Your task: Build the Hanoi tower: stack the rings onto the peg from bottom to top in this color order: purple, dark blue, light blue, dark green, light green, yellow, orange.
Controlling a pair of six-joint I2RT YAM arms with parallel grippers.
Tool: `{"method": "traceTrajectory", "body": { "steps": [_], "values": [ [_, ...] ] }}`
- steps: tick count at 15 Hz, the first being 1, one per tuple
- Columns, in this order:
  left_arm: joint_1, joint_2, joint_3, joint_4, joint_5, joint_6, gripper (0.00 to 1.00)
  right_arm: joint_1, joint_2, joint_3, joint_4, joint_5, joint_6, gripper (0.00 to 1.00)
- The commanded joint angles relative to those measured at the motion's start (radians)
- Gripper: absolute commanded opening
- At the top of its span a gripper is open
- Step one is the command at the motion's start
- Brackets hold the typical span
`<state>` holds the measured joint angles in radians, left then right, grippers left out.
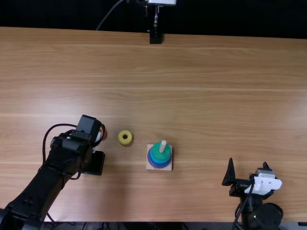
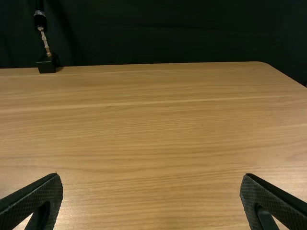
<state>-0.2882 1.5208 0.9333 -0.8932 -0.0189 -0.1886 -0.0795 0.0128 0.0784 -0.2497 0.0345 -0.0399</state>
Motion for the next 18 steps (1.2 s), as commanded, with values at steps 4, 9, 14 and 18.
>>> {"method": "traceTrajectory", "body": {
  "steps": [4, 9, 14, 18],
  "values": [
    [0.004, -0.103, 0.182, -0.062, -0.005, -0.010, 0.00, -0.009, -0.013, -0.062, -0.064, 0.015, -0.001, 1.00],
    [0.000, -0.134, 0.378, -0.189, 0.002, -0.065, 0.00, -0.009, -0.013, -0.062, -0.064, 0.015, -0.001, 1.00],
    [-0.032, 0.018, 0.642, -0.428, -0.005, -0.104, 0.00, -0.009, -0.013, -0.062, -0.064, 0.017, -0.001, 1.00],
    [-0.155, 0.124, 0.728, -0.430, 0.010, -0.106, 0.00, -0.009, -0.013, -0.062, -0.064, 0.015, -0.001, 1.00]
  ]
}}
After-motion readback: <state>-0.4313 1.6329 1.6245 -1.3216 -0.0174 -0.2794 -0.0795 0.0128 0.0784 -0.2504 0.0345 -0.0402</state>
